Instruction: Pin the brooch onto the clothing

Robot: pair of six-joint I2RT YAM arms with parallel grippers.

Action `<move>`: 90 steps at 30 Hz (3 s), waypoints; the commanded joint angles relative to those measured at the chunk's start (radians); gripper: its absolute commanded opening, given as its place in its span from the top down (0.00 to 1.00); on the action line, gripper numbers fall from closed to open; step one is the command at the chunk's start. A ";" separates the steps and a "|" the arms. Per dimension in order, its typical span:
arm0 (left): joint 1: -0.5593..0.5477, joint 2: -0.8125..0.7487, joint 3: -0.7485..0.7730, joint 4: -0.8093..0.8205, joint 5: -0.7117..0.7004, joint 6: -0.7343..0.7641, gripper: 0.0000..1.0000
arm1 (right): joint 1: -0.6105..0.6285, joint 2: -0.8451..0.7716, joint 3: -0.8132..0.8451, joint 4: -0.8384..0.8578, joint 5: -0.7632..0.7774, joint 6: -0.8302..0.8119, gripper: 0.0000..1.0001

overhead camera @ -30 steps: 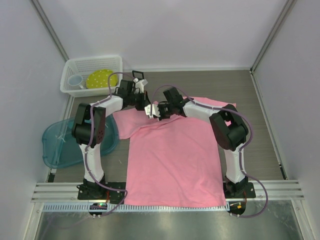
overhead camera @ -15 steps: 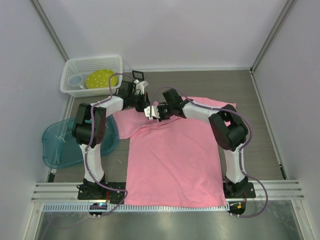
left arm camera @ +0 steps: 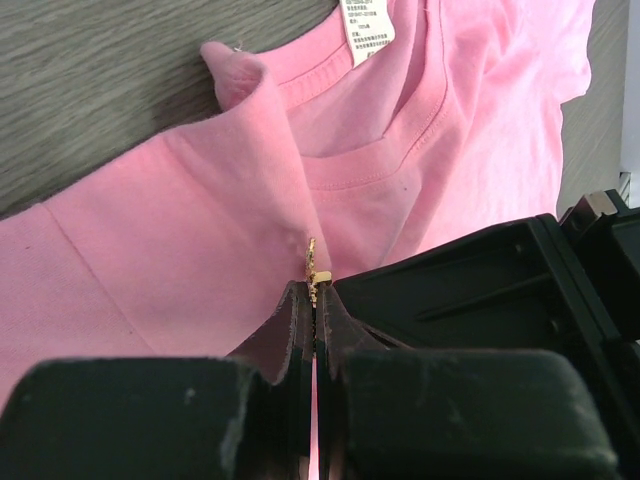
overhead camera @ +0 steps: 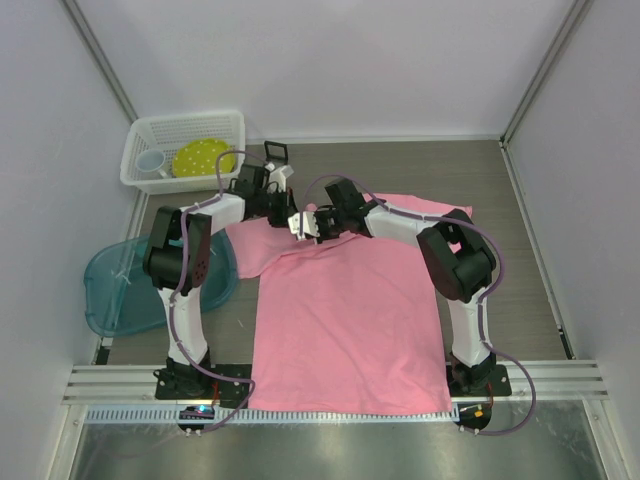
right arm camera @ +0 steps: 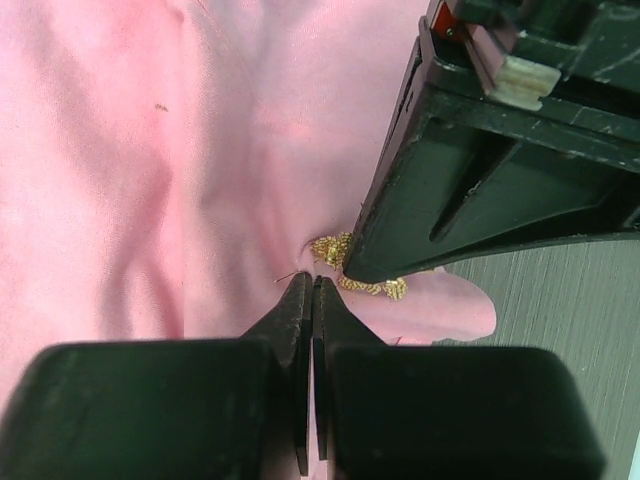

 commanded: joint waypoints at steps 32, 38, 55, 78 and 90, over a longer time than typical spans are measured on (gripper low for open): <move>0.011 -0.055 -0.090 0.077 0.145 -0.028 1.00 | -0.027 -0.045 0.042 0.005 -0.040 0.127 0.99; 0.016 -0.043 -0.081 0.081 0.154 -0.022 1.00 | -0.035 -0.041 0.045 0.009 -0.023 0.167 0.71; 0.024 -0.044 -0.104 0.128 0.197 -0.022 1.00 | -0.090 -0.001 0.110 -0.076 -0.208 0.242 0.38; 0.028 -0.041 -0.115 0.163 0.251 -0.001 1.00 | -0.105 0.117 0.263 -0.273 -0.334 0.262 0.39; 0.027 -0.044 -0.112 0.165 0.277 0.011 1.00 | -0.104 0.137 0.266 -0.275 -0.348 0.263 0.54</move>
